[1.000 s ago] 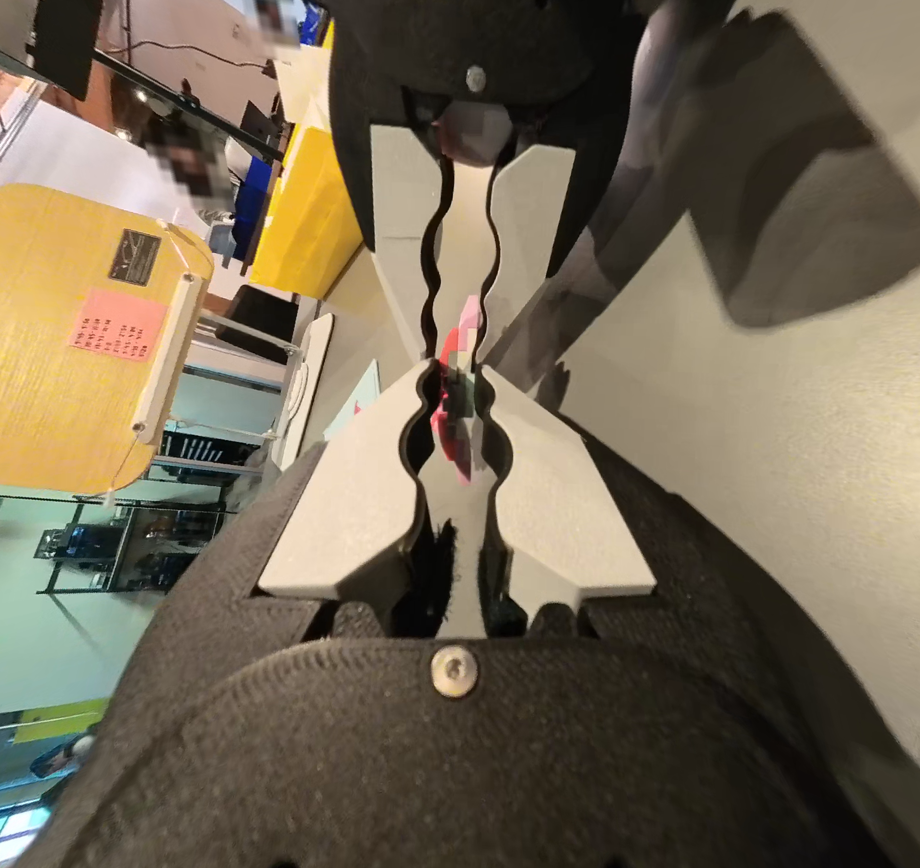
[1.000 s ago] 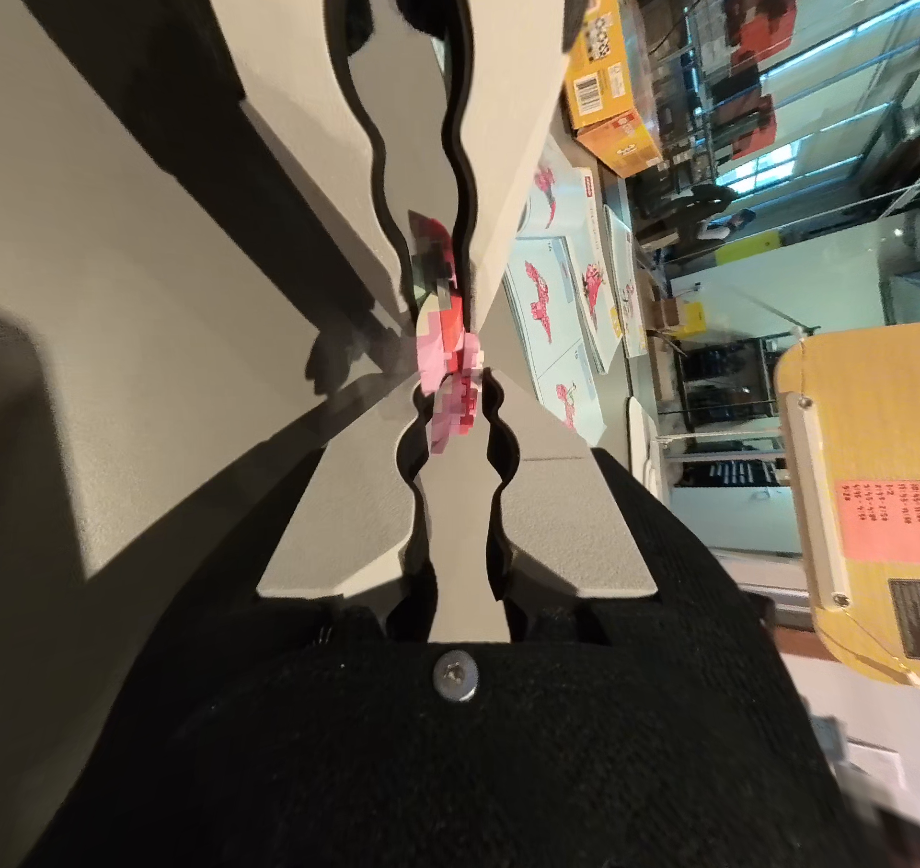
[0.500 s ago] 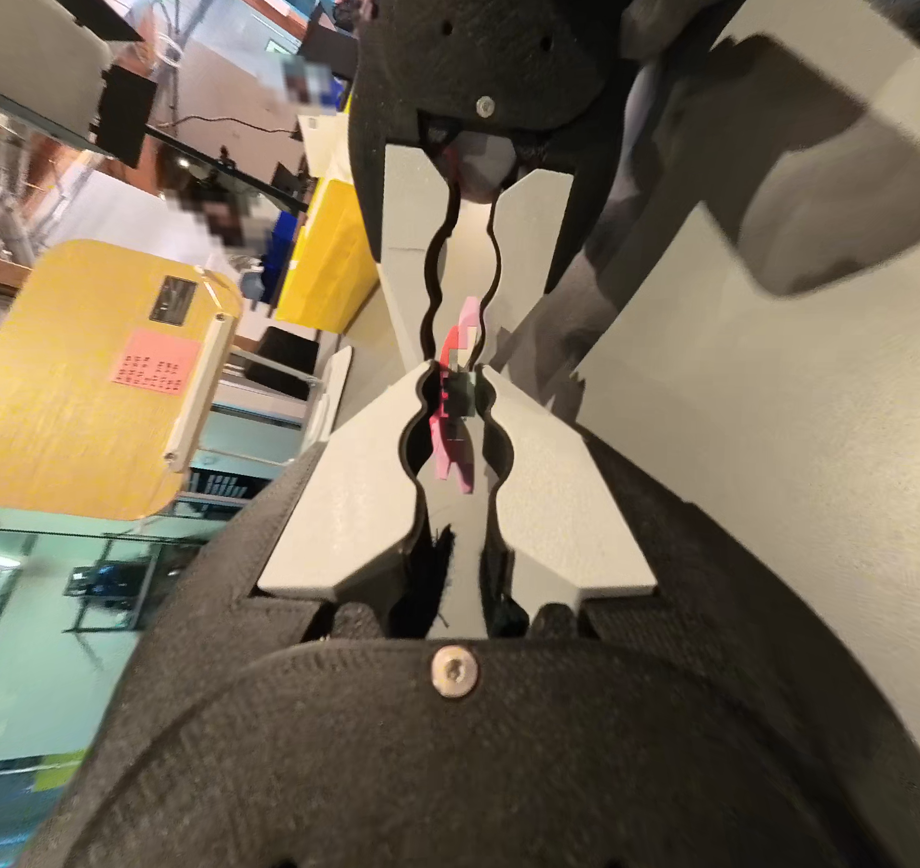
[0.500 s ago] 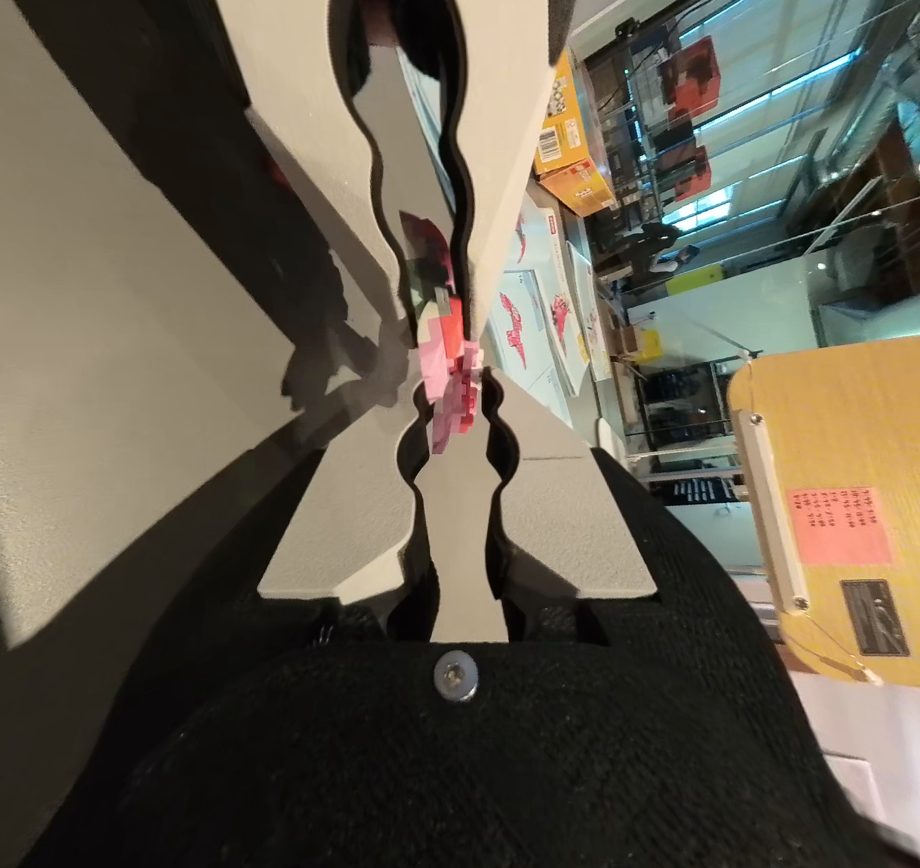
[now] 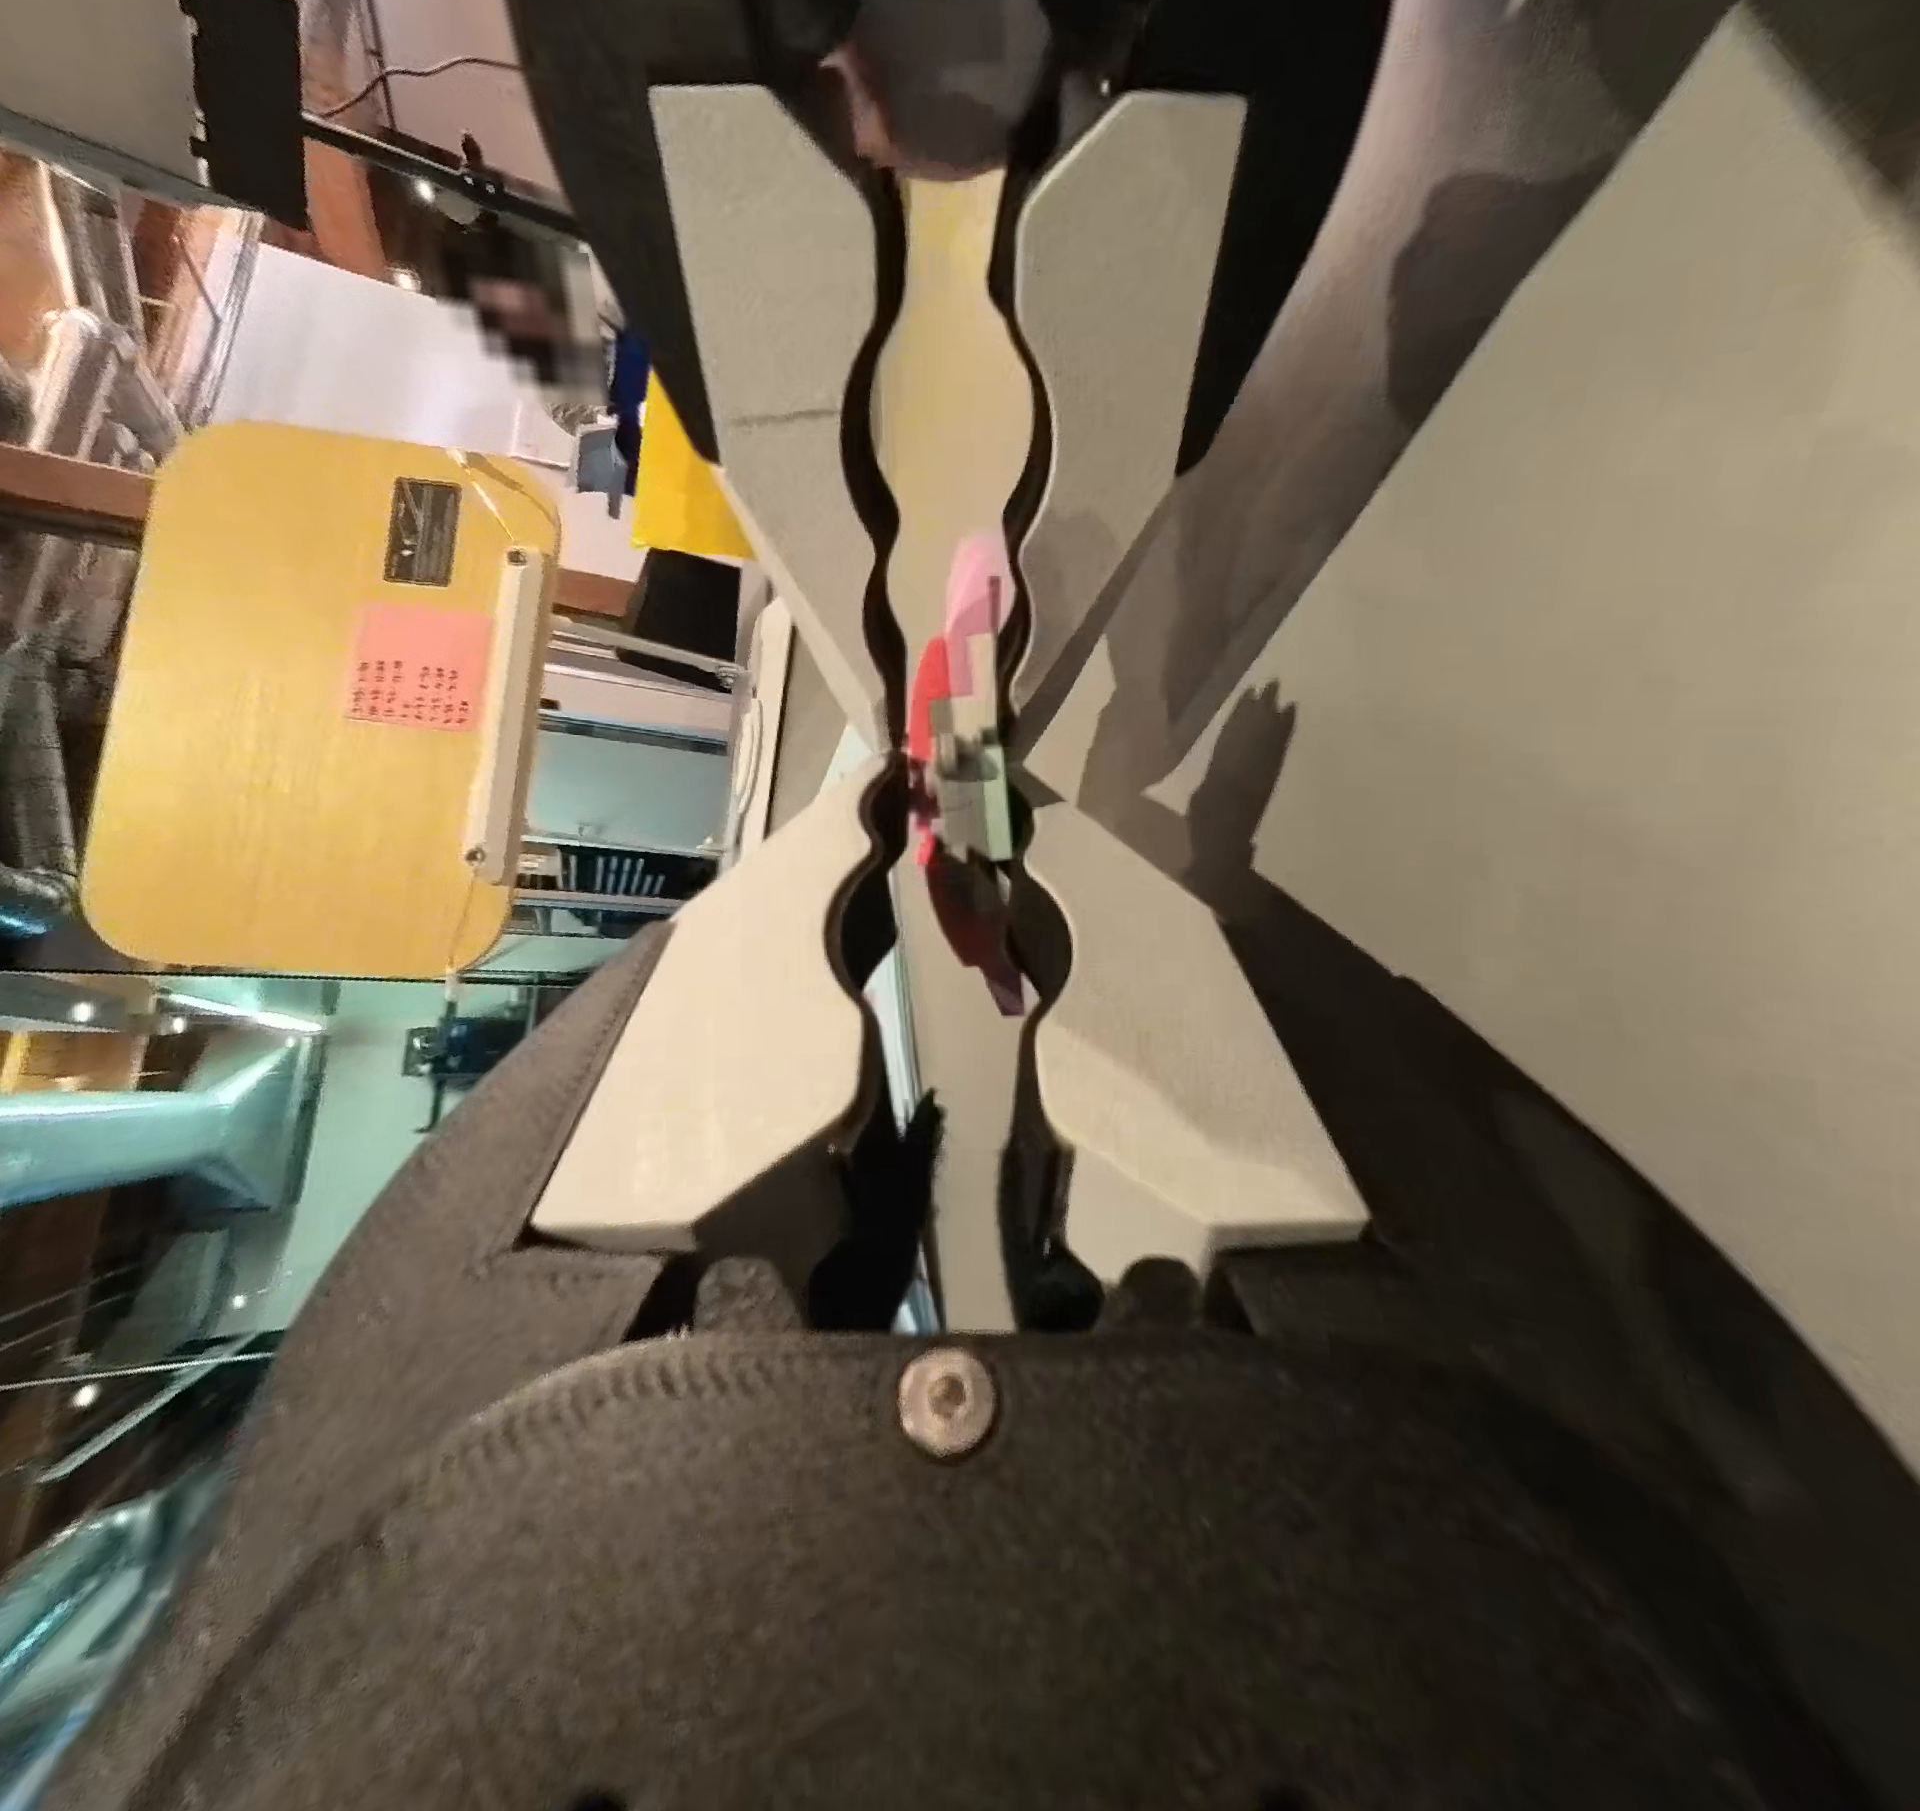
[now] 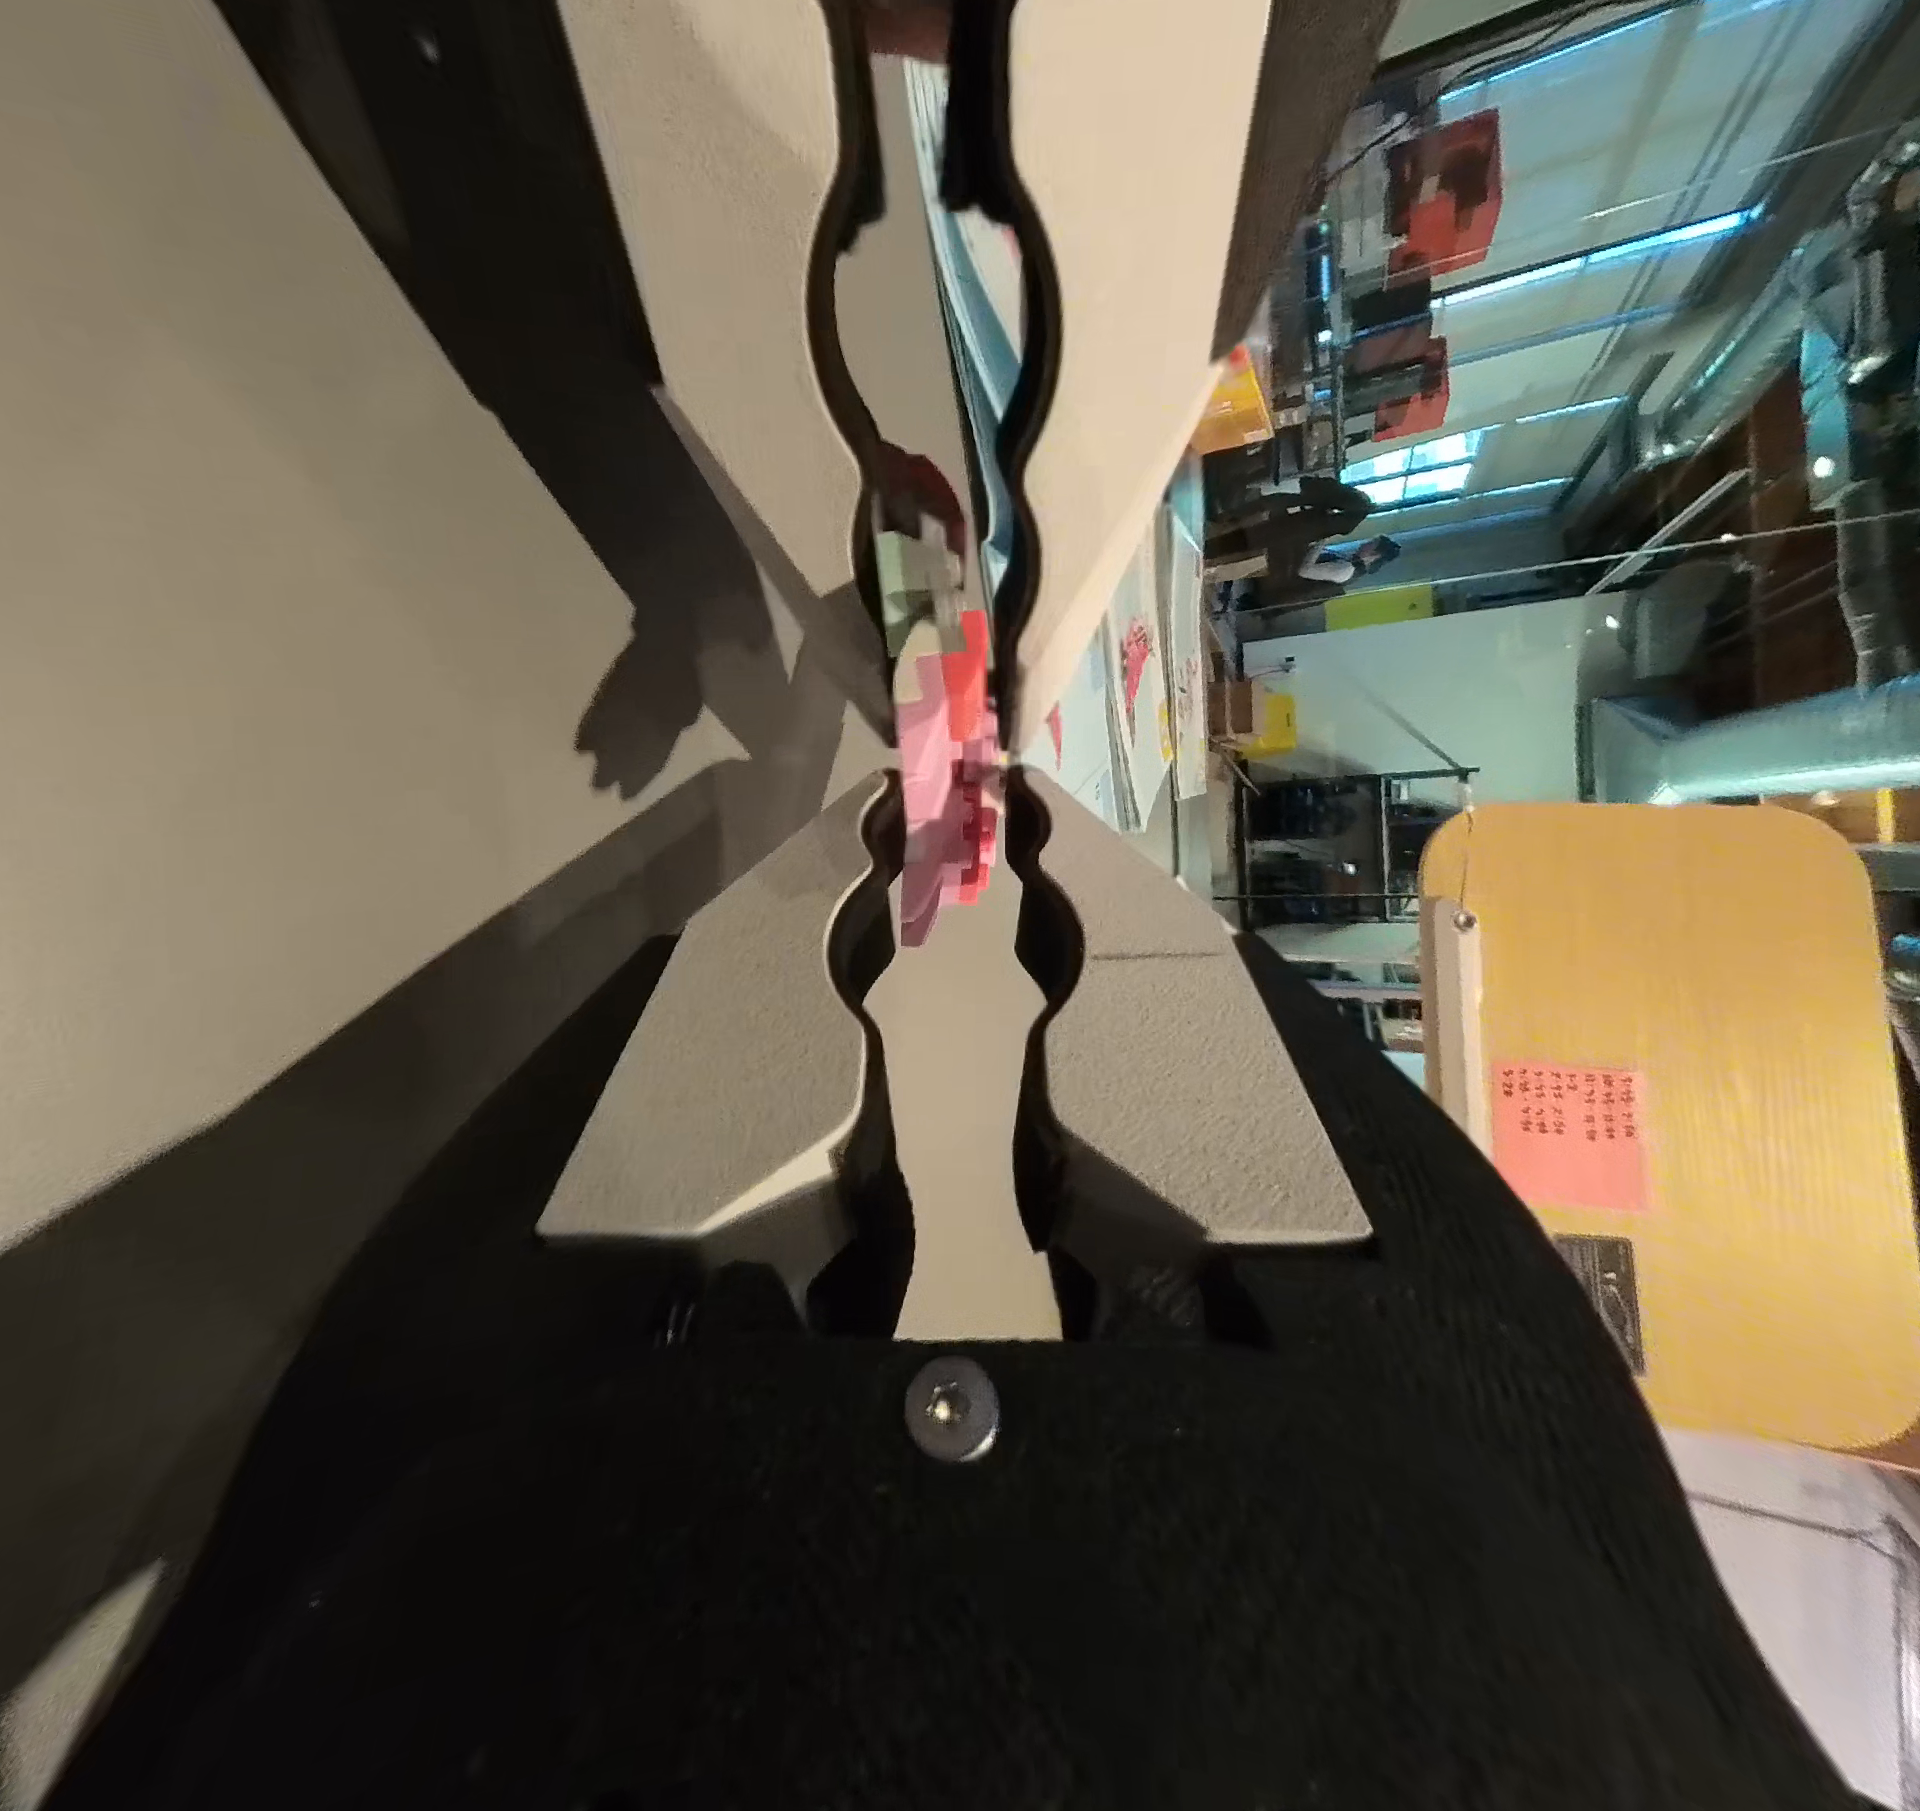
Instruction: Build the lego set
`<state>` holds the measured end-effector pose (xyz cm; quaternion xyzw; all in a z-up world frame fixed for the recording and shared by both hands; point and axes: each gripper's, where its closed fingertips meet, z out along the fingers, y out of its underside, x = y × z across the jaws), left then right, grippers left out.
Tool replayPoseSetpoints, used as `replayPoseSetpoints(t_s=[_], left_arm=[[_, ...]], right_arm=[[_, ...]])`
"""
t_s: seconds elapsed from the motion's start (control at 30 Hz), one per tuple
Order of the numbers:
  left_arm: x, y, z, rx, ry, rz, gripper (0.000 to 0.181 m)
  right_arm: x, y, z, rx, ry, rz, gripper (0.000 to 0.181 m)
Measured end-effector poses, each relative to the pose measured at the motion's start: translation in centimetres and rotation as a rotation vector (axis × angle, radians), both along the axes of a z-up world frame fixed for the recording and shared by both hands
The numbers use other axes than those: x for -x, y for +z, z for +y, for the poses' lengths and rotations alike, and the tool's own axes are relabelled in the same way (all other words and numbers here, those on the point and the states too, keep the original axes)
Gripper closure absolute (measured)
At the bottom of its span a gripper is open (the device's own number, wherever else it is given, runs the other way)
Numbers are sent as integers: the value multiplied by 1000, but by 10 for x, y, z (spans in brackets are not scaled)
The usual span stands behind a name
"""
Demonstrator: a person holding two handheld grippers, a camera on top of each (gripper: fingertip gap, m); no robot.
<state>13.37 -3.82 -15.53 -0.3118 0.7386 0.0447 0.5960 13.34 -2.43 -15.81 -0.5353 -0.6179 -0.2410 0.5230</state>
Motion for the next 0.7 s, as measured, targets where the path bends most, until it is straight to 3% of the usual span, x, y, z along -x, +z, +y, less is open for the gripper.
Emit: replayPoseSetpoints(t_s=[0.33,0.47,0.7], left_arm=[[4,13,1,130,-2,-66,168],[8,36,0,381,-86,-216,168],[22,79,-28,954,-446,-430,168]], right_arm=[[5,12,0,68,-8,111,162],[7,27,-9,210,47,333,122],[11,68,-38,581,371,871,123]])
